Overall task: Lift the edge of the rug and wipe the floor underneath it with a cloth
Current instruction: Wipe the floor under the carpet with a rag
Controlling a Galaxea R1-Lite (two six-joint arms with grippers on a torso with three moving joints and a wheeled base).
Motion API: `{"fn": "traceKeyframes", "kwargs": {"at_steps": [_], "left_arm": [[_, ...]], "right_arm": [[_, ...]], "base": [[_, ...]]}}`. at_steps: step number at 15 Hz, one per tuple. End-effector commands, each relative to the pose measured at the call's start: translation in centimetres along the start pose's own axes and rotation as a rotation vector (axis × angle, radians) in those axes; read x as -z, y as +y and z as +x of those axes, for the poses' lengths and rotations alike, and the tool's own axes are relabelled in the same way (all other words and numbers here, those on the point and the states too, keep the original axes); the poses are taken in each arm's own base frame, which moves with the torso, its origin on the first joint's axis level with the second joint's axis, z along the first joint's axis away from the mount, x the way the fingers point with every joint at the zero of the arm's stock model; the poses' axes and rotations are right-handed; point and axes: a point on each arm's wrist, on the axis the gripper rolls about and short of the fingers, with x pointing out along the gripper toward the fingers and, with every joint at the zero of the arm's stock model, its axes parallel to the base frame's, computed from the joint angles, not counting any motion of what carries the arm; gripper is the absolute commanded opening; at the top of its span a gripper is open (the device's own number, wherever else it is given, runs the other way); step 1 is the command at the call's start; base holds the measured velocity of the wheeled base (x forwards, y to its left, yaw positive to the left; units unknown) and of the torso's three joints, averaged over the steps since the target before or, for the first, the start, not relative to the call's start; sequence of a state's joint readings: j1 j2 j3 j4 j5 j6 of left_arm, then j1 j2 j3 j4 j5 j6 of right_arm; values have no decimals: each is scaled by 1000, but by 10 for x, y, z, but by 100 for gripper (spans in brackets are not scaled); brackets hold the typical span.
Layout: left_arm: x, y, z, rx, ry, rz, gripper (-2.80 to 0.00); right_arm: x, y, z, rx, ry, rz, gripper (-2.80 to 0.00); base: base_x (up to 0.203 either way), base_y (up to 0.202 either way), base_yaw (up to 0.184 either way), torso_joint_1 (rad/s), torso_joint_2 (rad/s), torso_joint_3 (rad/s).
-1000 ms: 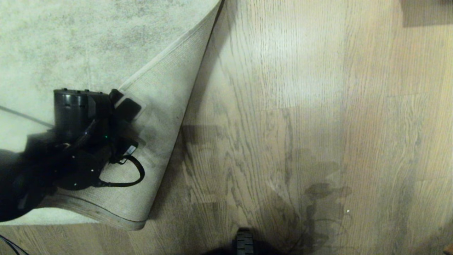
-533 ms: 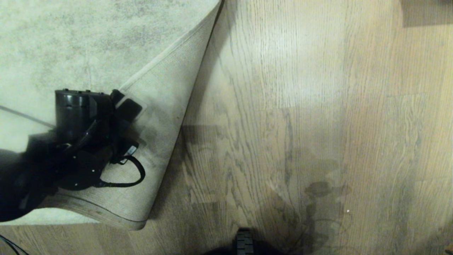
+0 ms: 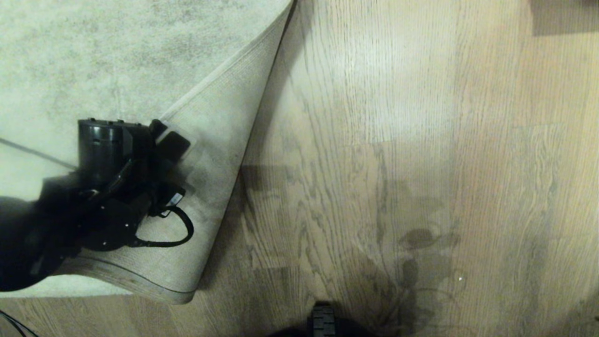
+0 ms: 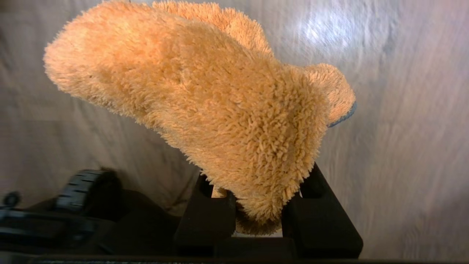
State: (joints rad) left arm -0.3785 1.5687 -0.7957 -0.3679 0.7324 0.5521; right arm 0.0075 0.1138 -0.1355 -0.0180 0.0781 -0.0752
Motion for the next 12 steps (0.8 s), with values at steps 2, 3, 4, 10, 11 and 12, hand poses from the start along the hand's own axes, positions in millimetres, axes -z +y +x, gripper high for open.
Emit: {"fn": "traceKeyframes", "kwargs": {"at_steps": [2, 3, 4, 10, 11, 12], "left_arm": [[-2, 0, 1, -4, -3, 2, -280], [-3, -1, 2, -3, -3, 5, -280], [-2, -1, 1, -3, -3, 4, -280], [0, -3, 2, 5, 4, 12, -280], [0, -5, 2, 10, 4, 16, -280], [-1, -9, 6, 14, 13, 24, -280]], "right_arm": [[-28, -3, 19, -47, 52, 2, -280], [-38, -4, 28, -58, 69, 2, -280], [-48, -5, 39, -67, 85, -1, -280], [-95, -9, 126, -247, 100, -41, -280], [-99, -4, 140, -304, 84, -44, -280], [-101, 5, 151, -376, 64, -47, -280]], "base": [[0, 0, 0, 0, 0, 0], [0, 0, 0, 0, 0, 0], [0, 0, 0, 0, 0, 0], [0, 0, 0, 0, 0, 0], [0, 0, 0, 0, 0, 0], [0, 0, 0, 0, 0, 0]]}}
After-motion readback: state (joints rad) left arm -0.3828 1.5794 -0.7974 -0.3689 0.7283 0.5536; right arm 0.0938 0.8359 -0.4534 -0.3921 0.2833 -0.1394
